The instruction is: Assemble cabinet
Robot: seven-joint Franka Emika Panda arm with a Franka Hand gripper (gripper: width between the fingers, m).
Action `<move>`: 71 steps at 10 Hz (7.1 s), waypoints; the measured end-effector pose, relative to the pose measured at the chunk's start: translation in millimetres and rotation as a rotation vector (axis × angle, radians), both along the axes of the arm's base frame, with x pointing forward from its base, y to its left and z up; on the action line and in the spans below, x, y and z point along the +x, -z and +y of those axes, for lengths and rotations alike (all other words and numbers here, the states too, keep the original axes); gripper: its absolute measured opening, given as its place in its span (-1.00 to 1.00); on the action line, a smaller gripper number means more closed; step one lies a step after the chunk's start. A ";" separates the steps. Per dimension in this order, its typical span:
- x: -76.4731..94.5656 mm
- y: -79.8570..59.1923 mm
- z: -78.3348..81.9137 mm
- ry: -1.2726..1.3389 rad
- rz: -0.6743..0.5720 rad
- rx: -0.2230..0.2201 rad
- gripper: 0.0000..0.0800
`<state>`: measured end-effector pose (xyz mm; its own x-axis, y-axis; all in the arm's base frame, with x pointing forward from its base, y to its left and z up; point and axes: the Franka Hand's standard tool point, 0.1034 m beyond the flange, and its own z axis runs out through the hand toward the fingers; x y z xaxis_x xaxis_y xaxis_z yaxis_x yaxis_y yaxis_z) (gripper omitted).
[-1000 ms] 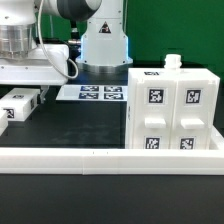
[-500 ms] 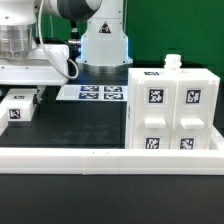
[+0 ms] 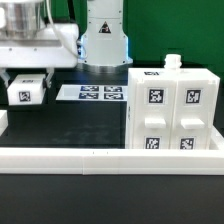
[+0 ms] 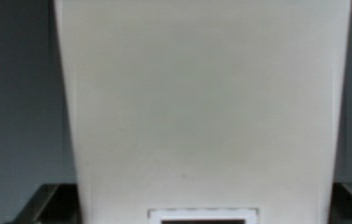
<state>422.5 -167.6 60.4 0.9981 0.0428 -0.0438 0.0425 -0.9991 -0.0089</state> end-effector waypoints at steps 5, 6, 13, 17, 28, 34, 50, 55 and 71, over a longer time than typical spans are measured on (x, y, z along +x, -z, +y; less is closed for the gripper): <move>43.7 -71.8 79.7 0.152 0.027 0.010 0.40; 51.8 -72.1 79.2 0.110 0.000 0.013 0.40; 63.8 -95.7 109.9 0.139 0.022 0.030 0.40; 106.8 -127.7 173.9 0.237 0.001 0.017 0.40; 157.5 -117.2 224.2 0.270 0.019 -0.010 0.40; 177.1 -111.2 243.4 0.277 -0.016 -0.007 0.40; 186.7 -95.2 228.8 0.185 -0.070 -0.004 0.40; 186.6 -95.1 229.6 0.294 -0.069 -0.004 0.40; 190.0 -93.8 238.7 1.415 -0.036 0.064 0.40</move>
Offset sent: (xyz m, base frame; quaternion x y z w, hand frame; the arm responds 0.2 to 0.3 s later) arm 0.0256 0.0596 0.0526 0.0005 -0.0378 0.0819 0.9959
